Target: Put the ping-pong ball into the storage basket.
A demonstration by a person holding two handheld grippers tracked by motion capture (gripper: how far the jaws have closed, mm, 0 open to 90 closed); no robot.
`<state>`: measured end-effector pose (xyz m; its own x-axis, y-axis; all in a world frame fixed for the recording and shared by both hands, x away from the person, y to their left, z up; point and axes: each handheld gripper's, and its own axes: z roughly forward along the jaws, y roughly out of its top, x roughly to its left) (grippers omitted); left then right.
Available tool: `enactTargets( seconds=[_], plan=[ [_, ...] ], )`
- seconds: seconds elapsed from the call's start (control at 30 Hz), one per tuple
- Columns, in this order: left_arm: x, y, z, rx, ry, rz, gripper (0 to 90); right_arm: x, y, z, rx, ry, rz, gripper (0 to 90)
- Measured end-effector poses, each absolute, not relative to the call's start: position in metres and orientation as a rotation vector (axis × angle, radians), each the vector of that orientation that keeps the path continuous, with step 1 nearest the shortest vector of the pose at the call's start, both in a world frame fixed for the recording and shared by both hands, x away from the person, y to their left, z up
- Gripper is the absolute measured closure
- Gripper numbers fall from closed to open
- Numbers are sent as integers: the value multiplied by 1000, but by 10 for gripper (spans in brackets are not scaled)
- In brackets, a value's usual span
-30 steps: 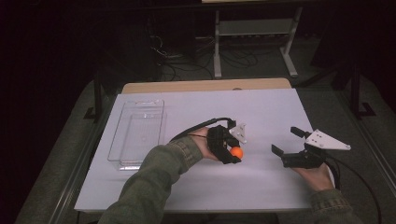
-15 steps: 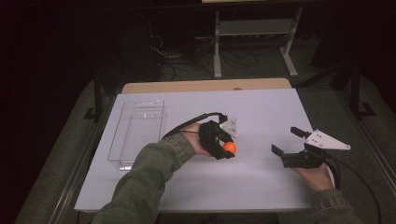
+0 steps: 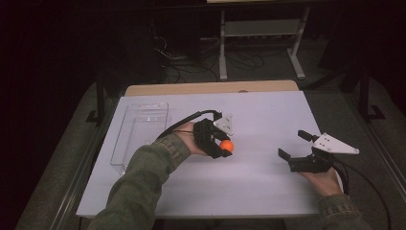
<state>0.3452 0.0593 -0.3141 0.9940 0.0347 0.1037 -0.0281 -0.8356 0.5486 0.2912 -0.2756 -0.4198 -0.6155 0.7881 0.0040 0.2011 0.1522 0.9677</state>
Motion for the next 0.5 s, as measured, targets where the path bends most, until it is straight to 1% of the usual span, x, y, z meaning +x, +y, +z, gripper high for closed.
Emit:
enactTargets(
  seconds=[0.5],
  plan=[
    [348,86,-305,2553,58,189,501,291,-276,-420,935,1916,1483,0]
  ],
)
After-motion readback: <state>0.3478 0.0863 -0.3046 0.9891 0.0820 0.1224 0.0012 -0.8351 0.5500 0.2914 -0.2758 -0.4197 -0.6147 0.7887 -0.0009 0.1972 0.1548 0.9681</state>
